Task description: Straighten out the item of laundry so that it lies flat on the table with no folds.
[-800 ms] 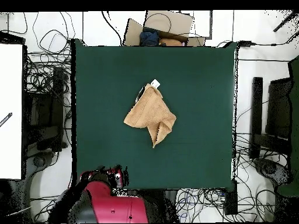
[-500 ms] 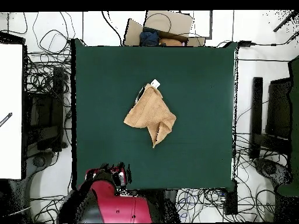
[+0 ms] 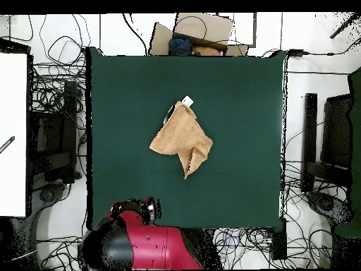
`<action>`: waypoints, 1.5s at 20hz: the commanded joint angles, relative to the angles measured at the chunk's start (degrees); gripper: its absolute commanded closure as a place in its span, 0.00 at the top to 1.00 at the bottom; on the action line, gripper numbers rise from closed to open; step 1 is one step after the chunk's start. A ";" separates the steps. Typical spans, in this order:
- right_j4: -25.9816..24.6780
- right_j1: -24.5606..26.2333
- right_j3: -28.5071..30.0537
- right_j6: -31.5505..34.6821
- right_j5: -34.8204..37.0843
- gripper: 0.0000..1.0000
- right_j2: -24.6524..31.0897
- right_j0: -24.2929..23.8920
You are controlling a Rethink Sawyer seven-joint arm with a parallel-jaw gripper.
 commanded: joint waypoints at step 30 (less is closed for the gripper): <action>-1.73 30.08 -25.45 6.51 -7.29 1.00 0.02 -0.47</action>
